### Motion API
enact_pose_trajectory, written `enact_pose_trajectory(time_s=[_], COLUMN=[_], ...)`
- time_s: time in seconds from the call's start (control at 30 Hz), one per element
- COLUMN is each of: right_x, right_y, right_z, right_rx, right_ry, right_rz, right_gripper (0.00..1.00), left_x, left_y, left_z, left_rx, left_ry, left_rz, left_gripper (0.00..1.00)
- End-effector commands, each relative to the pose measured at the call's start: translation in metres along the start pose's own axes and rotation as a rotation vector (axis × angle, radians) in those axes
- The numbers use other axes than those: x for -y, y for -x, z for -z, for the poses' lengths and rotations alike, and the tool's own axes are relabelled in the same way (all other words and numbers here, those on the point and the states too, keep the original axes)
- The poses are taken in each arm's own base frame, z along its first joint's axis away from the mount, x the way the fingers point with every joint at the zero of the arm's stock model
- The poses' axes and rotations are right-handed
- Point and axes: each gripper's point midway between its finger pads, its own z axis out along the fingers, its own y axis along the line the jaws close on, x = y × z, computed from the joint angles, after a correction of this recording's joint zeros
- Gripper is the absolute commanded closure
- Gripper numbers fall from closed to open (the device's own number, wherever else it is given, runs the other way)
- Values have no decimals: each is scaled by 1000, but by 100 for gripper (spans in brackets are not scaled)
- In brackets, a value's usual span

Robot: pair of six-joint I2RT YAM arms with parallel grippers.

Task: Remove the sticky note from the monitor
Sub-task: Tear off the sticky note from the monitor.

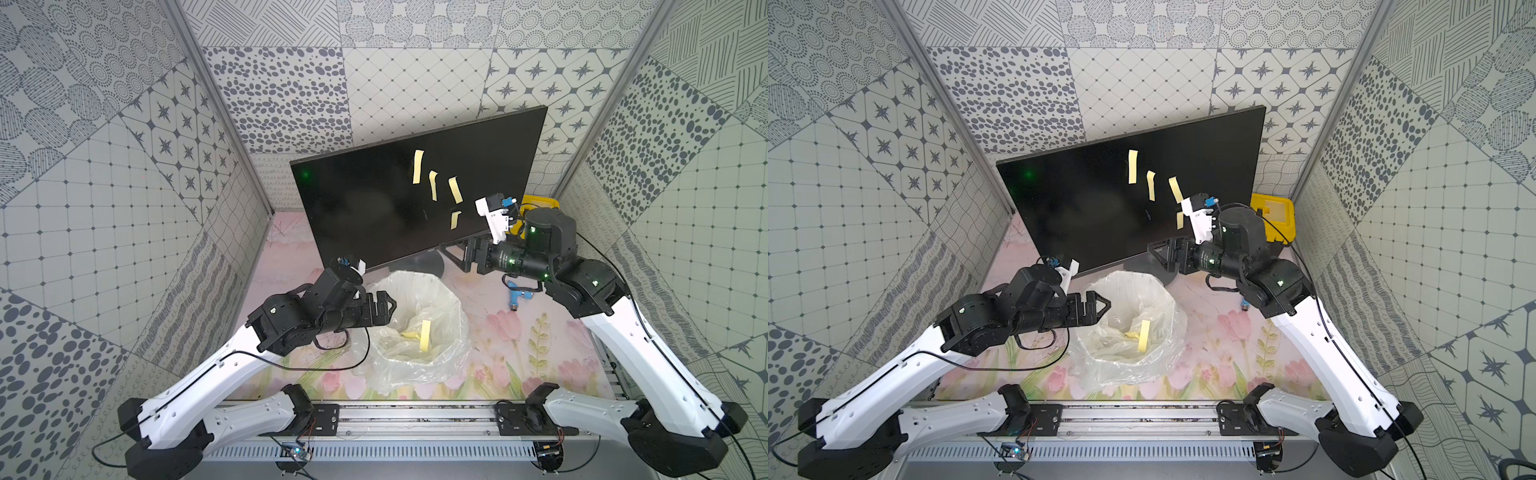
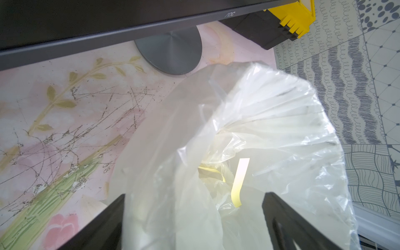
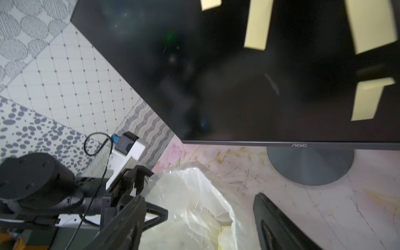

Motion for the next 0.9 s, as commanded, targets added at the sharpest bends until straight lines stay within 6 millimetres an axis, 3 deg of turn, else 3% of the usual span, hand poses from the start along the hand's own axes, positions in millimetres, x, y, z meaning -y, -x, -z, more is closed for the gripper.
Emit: enact_pose_trajectory(time_s=[0.0, 0.23, 0.43, 0.87], right_x=[-2, 41, 77, 107], right_y=[36, 71, 91, 101], right_z=[9, 11, -2, -43], right_rx=[138, 278, 341, 310], right_ry=[79, 128, 212, 244], right_rz=[-81, -291, -448, -525], right_gripper=[16, 16, 20, 31], left_x=[7, 9, 10, 11], left_y=[3, 4, 3, 4], left_z=[1, 0, -1, 2], left_rx=[9, 10, 4, 8], left_ry=[-22, -29, -32, -38], left_rz=[-22, -21, -22, -22], left_gripper=[1, 1, 1, 1])
